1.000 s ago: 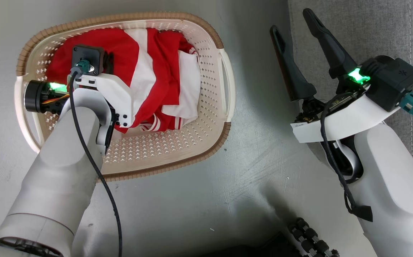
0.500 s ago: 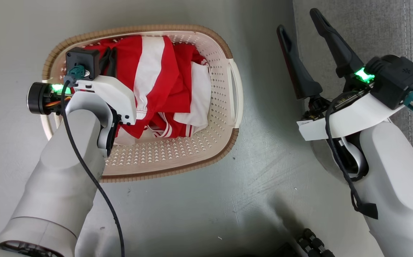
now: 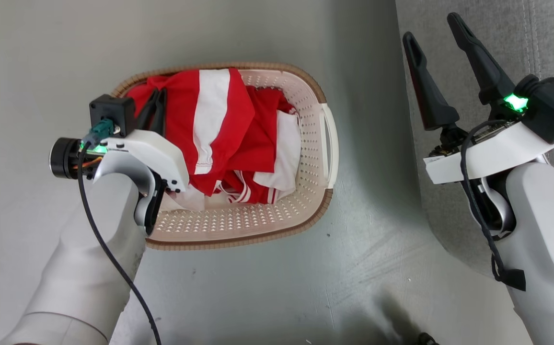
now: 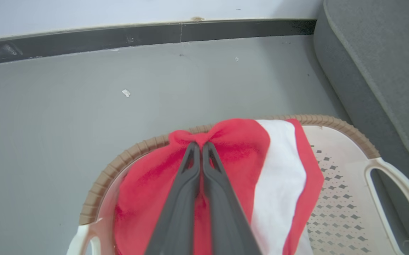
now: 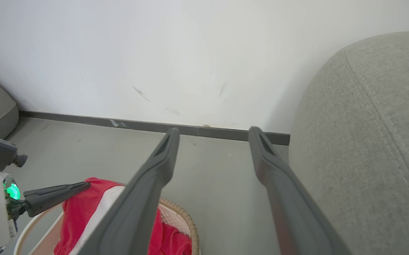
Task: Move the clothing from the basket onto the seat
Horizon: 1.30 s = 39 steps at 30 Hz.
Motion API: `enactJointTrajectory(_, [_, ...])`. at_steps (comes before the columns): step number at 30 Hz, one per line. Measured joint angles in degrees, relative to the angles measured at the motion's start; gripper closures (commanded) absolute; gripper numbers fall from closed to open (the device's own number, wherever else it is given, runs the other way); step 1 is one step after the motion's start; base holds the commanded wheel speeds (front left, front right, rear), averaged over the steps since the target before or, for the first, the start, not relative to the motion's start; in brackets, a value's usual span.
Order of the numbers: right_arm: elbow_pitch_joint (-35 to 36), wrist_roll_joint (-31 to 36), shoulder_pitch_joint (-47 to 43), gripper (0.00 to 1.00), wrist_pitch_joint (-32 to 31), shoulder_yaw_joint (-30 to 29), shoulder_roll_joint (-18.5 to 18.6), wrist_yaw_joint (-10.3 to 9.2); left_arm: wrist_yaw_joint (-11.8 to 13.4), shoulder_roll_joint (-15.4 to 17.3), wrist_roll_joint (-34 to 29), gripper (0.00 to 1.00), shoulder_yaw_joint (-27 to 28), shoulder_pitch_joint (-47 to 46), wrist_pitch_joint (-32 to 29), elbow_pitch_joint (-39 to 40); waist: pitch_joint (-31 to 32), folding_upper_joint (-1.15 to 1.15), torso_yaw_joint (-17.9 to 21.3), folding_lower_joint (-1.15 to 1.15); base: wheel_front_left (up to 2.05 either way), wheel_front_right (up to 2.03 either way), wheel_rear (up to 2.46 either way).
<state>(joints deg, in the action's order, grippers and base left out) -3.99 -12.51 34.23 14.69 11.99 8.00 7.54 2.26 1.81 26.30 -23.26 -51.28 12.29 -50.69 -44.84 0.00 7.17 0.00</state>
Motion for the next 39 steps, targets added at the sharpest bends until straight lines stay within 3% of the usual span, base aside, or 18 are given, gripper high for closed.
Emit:
enactJointTrajectory(16, [-1.8,0.0,-7.2,0.00,0.0,-4.0,0.8,0.00,-3.4,-0.2,2.6,1.00,0.6,6.6,1.9,2.8,10.2,0.00,-3.4,0.00,0.00,0.00,0.00])
enactJointTrajectory(39, [-3.9,1.0,-18.8,0.00,0.0,-6.9,0.8,0.00,-4.4,-0.2,5.4,1.00,2.4,17.7,1.9,10.7,27.3,0.00,-7.0,0.00,0.00,0.00,0.00])
